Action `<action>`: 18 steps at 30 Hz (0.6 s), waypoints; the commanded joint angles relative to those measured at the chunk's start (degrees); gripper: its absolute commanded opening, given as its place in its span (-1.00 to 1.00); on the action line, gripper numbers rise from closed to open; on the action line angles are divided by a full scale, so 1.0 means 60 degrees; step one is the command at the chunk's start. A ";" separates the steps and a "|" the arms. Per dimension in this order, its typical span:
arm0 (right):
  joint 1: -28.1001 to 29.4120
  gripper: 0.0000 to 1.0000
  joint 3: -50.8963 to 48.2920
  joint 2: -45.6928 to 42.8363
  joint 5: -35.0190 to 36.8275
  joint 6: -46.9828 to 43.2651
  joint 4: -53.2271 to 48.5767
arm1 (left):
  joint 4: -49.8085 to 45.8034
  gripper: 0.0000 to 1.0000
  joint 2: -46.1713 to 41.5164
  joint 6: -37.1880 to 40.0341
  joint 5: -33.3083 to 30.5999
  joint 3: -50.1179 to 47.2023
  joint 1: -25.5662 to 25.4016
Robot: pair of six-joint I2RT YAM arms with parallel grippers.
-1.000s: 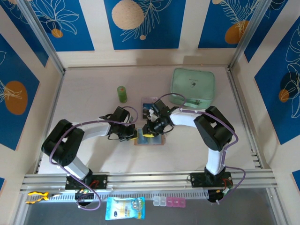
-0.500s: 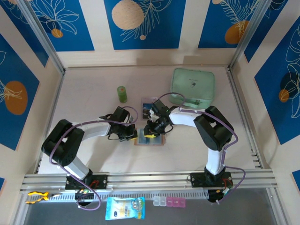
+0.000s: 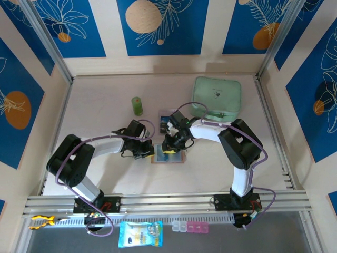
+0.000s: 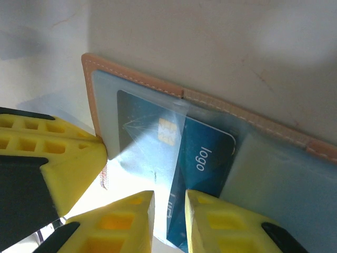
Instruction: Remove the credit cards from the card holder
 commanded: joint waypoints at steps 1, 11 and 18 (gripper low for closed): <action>-0.0033 -0.52 0.0201 -0.0141 -0.0208 -0.0207 -0.0374 | -0.0490 -0.92 -0.0246 0.0095 -0.0080 -0.0010 0.0041; -0.0157 -0.52 -0.0235 -0.0899 -0.0365 0.0164 -0.0131 | -0.0817 -0.92 -0.0458 0.0091 0.0084 0.0739 -0.0089; -0.0326 -0.51 -0.0663 -0.1007 -0.0572 0.0518 0.0270 | -0.0578 -0.93 0.0043 -0.0015 0.0155 0.0928 -0.0438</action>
